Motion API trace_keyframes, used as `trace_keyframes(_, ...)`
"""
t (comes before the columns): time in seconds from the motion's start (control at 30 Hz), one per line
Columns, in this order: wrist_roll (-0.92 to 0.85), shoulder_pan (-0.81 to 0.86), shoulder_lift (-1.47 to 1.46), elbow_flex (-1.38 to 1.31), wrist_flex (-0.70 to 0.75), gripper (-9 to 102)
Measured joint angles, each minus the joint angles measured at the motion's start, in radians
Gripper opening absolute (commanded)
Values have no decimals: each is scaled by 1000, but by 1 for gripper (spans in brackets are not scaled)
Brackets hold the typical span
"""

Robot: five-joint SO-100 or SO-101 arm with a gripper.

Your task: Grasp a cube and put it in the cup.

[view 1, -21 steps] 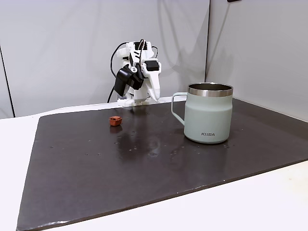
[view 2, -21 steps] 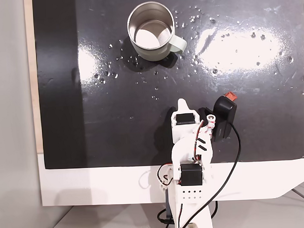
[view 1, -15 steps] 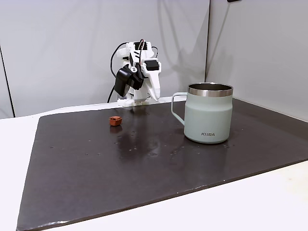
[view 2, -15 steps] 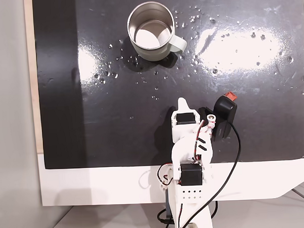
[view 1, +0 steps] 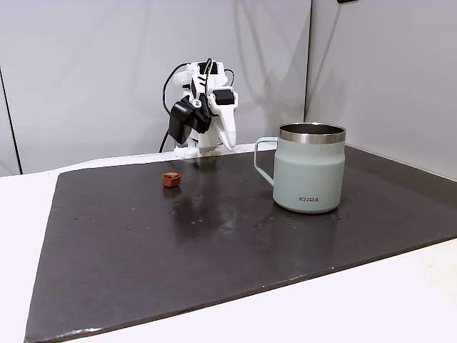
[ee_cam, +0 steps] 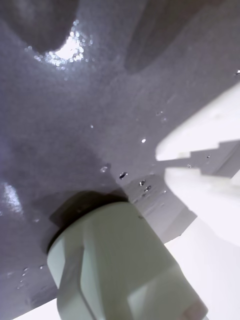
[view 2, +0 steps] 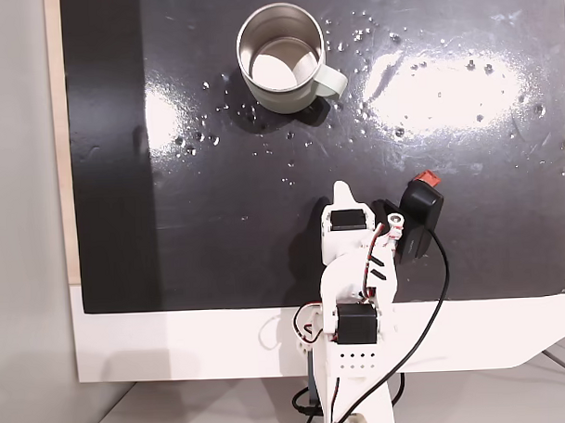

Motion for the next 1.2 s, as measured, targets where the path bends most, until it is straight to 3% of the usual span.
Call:
trace_keyframes(0.53, -25, 44, -75, -186, 72, 0)
trace_keyframes(0.8, 2, 75, -336, -491, 120, 0)
trace_keyframes(1.2, 77, 187, -604, -980, 360, 0)
